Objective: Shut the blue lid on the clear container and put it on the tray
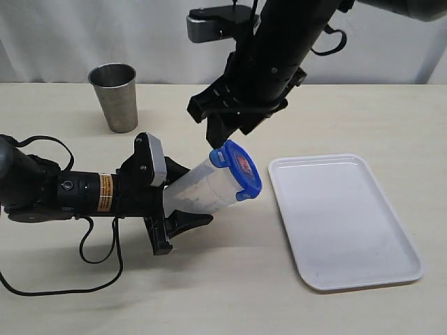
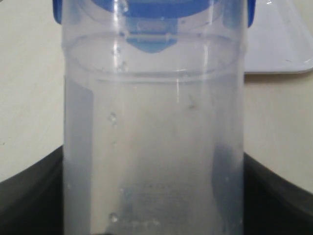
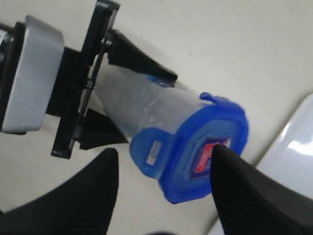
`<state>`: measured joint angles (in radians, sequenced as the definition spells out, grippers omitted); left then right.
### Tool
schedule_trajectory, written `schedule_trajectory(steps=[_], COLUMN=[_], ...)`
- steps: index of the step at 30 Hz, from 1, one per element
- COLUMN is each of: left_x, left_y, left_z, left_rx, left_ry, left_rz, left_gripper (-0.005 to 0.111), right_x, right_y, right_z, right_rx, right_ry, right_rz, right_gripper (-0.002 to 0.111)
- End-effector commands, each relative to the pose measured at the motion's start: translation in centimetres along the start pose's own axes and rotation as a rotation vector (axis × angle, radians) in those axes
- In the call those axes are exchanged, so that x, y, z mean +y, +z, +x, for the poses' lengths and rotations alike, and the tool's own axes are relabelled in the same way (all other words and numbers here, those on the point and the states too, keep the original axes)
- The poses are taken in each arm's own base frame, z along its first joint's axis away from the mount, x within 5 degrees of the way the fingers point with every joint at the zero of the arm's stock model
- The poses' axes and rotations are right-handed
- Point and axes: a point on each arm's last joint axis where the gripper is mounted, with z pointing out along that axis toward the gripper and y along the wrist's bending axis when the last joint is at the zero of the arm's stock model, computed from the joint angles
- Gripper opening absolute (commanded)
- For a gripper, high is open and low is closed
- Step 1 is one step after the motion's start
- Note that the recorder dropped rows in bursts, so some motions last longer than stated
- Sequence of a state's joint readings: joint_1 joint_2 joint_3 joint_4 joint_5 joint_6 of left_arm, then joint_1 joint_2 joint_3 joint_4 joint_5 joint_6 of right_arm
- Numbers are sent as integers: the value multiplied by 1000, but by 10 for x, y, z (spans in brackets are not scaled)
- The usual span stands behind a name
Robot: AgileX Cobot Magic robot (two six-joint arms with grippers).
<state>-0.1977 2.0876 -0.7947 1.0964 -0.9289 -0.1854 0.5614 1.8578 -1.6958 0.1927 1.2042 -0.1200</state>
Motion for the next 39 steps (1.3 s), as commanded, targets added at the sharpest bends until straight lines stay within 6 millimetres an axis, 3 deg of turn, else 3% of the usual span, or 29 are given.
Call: schedule_trajectory(steps=[1, 7, 12, 20, 28, 39], left_x=[-1, -1, -1, -1, 0, 0], left_y=[1, 1, 1, 1, 1, 1], left_z=[-3, -3, -3, -3, -3, -4], left_rx=[-23, -23, -23, -23, -27, -32], left_ry=[-3, -3, -3, 0, -6, -10], left_rz=[-3, -3, -3, -5, -13, -17], left_gripper=[0, 0, 0, 0, 0, 0], right_x=[-1, -5, -6, -7, -9, 18], right_y=[16, 26, 28, 35, 56, 70], right_z=[9, 15, 8, 8, 12, 15], right_rx=[42, 59, -30, -23, 34, 88], right_ry=[-3, 10, 4, 3, -1, -151], right_rz=[-22, -20, -5, -5, -12, 103], right_gripper=[53, 53, 53, 35, 35, 35])
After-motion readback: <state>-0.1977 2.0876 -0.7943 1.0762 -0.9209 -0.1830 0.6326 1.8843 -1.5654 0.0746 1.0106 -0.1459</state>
